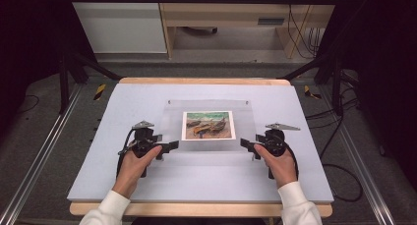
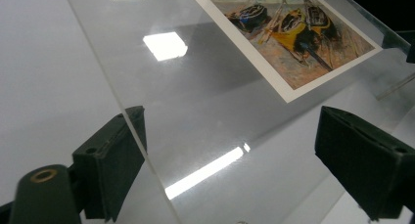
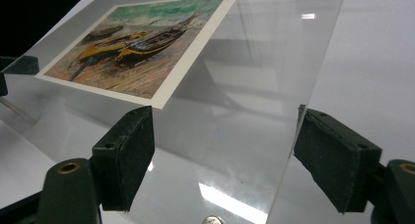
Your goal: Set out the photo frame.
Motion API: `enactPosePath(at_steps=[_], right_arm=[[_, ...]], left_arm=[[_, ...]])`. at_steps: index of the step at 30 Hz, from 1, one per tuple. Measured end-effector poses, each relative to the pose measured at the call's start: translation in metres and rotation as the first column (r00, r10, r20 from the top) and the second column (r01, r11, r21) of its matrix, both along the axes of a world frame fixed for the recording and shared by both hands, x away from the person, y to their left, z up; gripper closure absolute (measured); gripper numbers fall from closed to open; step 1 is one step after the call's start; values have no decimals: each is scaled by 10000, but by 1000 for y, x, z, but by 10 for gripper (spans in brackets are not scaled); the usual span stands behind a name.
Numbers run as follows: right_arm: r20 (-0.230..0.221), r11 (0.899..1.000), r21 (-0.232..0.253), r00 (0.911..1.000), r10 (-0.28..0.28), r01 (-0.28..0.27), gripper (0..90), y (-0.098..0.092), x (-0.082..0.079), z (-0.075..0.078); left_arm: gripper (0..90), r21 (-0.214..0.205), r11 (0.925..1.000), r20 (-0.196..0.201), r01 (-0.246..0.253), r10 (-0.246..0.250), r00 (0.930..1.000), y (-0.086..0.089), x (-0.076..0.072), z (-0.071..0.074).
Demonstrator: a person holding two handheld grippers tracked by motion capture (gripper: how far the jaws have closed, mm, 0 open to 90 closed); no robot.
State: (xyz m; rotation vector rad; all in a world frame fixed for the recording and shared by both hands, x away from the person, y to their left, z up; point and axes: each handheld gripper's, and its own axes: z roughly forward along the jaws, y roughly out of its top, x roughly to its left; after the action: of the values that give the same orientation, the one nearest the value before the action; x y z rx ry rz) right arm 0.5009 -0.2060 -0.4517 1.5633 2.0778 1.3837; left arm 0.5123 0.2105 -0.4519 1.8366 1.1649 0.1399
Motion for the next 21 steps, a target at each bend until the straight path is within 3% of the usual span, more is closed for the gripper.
enactPosePath(at_steps=[7,21], right_arm=[[498,9996,-289,9987,-50,65,285,0,-13,4],[1193,9970,-771,9929,-8,100,359,0,-32,8]], left_arm=[[161,176,9998,482,-106,98,9988,0,-10,3],[250,441,9987,954,-256,213,9952,4,-28,8]])
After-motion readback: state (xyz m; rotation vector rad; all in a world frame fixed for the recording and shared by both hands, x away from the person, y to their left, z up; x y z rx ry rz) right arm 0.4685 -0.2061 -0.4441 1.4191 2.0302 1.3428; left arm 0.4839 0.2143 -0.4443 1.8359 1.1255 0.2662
